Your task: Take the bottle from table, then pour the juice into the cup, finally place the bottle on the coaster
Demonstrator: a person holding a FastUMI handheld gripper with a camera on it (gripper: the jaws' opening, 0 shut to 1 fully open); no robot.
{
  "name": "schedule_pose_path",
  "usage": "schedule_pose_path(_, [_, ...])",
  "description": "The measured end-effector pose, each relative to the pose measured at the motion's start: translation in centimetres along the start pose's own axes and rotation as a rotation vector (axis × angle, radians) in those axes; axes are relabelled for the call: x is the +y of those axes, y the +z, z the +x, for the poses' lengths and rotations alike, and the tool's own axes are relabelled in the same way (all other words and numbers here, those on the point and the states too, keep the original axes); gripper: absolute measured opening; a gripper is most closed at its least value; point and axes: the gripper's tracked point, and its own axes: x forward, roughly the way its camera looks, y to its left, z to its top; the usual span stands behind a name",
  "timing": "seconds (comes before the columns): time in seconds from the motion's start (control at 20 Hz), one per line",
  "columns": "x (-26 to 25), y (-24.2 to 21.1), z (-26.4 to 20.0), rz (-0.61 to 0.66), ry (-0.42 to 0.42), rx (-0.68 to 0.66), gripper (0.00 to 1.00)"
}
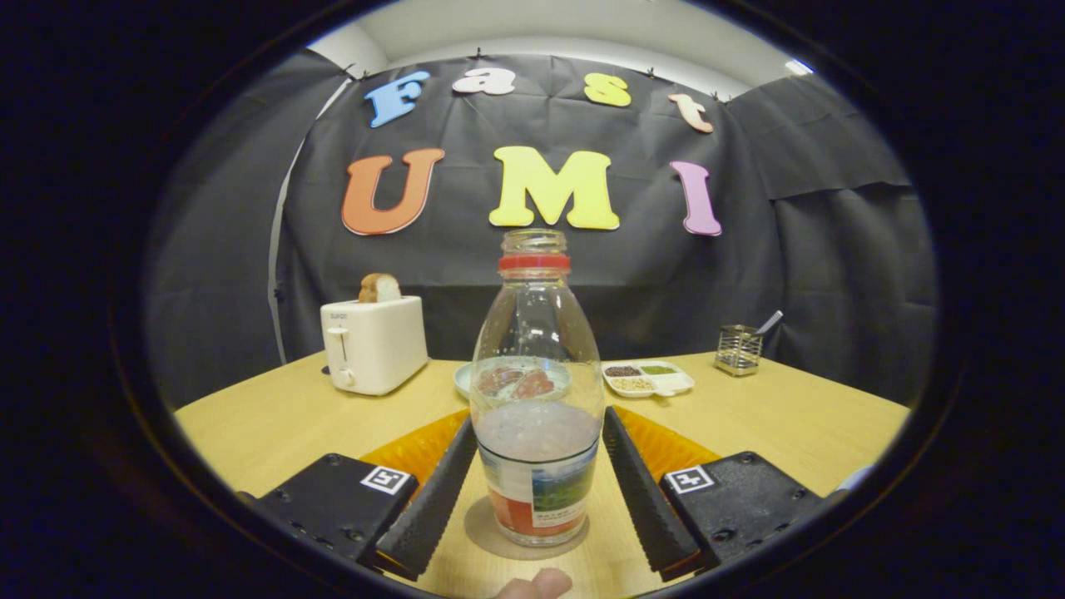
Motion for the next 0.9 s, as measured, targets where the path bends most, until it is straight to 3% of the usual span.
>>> schedule_pose_path(0.45, [-0.4,3.7,-3.7,-0.027,-0.01,-0.041,0.96])
schedule_pose_path(0.9, [-0.9,9.1,-11.4,-0.037,-0.011,-0.084,0.96])
